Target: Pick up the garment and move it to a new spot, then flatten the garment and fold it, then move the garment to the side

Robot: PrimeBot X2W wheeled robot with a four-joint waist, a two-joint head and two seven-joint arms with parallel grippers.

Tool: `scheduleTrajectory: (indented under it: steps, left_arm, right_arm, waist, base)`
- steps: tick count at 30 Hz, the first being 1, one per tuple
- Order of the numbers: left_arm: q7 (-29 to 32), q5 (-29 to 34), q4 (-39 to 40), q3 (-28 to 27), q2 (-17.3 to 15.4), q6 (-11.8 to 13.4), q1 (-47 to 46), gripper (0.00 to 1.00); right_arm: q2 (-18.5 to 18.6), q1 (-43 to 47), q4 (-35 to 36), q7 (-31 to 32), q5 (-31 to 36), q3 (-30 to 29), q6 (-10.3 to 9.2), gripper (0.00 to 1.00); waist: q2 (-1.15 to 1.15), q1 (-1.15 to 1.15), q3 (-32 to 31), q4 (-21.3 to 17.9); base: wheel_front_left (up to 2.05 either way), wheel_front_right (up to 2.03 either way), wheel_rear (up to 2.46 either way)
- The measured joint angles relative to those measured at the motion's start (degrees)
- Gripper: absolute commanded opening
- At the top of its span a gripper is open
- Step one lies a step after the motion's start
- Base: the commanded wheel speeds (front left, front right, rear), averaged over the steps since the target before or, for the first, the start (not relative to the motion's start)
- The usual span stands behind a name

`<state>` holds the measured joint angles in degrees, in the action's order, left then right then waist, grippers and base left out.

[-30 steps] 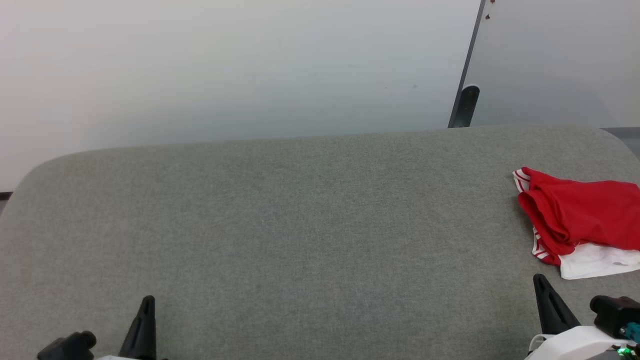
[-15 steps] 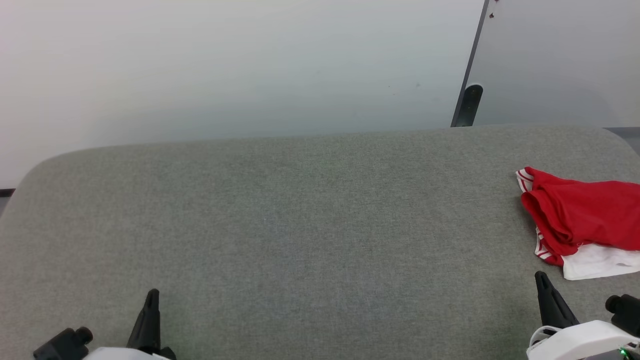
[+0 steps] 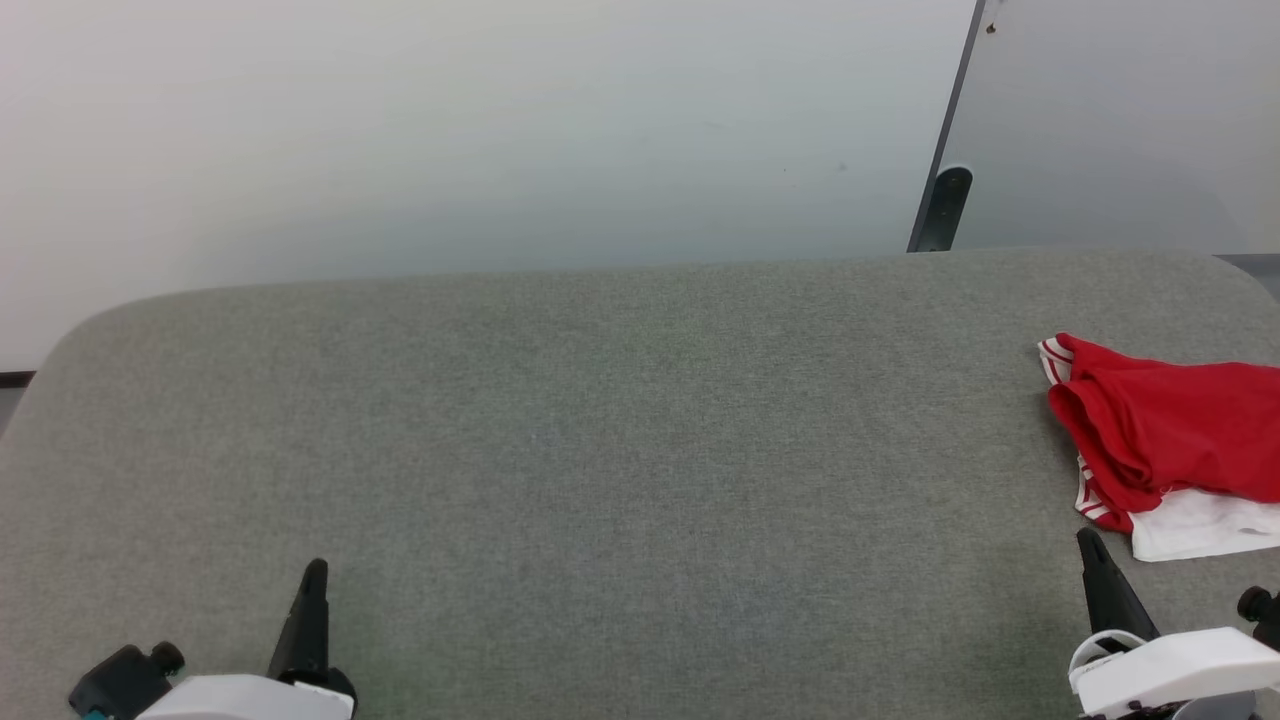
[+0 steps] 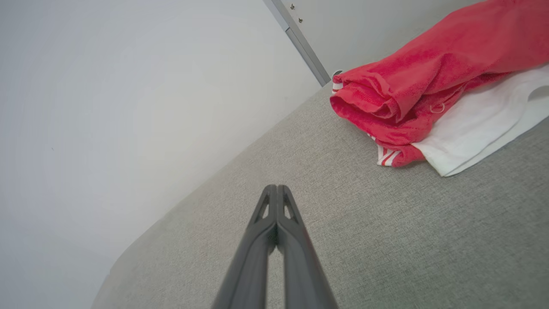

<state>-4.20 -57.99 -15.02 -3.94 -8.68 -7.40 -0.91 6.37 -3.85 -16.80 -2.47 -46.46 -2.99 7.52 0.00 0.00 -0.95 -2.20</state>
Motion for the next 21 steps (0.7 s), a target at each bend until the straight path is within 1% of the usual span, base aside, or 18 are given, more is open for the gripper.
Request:
scheduleTrajectory:
  steps: [2,21]
  left_arm:
    - [0.2,-0.6,0.0,0.0,0.1,0.0,-0.1,0.0]
    - [3.3,-10.8,0.3,-0.8,1.8,0.0,-1.5,0.0]
  right_arm:
    - [0.0,-0.2,0.1,0.0,-0.6,0.0,0.01,0.0]
    - [-1.2,-0.4,0.9,2.8,-14.3,-0.9,0.0,0.0]
  waist:
    - [0.0,0.0,0.0,0.0]
    - [0.0,0.0,0.3,0.5]
  base:
    - [0.0,0.0,0.0]
    - [0.0,0.0,0.0]
